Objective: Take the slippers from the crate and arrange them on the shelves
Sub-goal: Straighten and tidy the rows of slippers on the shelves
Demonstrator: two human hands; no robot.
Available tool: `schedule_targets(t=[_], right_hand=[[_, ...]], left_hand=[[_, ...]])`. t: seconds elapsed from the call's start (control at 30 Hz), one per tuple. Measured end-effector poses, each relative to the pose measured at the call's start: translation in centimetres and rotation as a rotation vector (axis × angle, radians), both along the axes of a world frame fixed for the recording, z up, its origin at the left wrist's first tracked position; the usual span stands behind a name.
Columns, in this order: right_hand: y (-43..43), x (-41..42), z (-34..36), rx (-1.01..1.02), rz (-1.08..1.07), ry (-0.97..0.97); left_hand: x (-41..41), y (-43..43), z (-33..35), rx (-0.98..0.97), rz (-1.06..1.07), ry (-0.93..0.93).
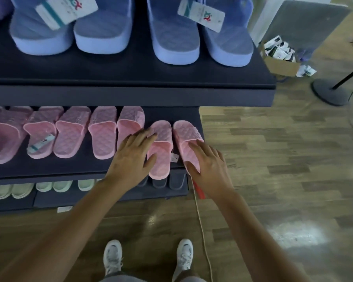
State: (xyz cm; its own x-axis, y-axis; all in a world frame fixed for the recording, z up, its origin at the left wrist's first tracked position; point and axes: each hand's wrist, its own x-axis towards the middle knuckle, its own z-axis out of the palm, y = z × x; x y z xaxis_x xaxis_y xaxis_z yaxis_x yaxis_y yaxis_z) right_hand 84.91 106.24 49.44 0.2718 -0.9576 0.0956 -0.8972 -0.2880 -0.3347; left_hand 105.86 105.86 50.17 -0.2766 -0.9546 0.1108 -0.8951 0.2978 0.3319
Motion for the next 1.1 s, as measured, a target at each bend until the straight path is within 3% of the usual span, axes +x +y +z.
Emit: schedule_targets(t=[0.3, 0.5, 0.7, 0.9, 1.1], right_hand=[[-2.5, -6.0, -4.2, 0.089, 0.126, 0.008], [-3.4, -4.9, -8.8, 0.112, 0.175, -0.001], [-5.8, -2.4, -13.5, 0.183, 0.195, -0.041], [-9.0, 0.2, -17.0, 0.257, 0.298, 0.143], [-9.7, 1.1, -19.4, 0.107, 0.26, 0.231]], left_hand=[[-5.7, 0.5, -3.9, 0.045, 0.11, -0.02], [-4.9, 0.3, -8.9, 0.202, 0.186, 0.002], [-4.6, -1.9, -13.9, 0.161, 0.215, 0.056], [-5.0, -2.9, -19.1, 0.216, 0.148, 0.076], [-3.7, -2.5, -20.6, 0.158, 0.055, 0.011]])
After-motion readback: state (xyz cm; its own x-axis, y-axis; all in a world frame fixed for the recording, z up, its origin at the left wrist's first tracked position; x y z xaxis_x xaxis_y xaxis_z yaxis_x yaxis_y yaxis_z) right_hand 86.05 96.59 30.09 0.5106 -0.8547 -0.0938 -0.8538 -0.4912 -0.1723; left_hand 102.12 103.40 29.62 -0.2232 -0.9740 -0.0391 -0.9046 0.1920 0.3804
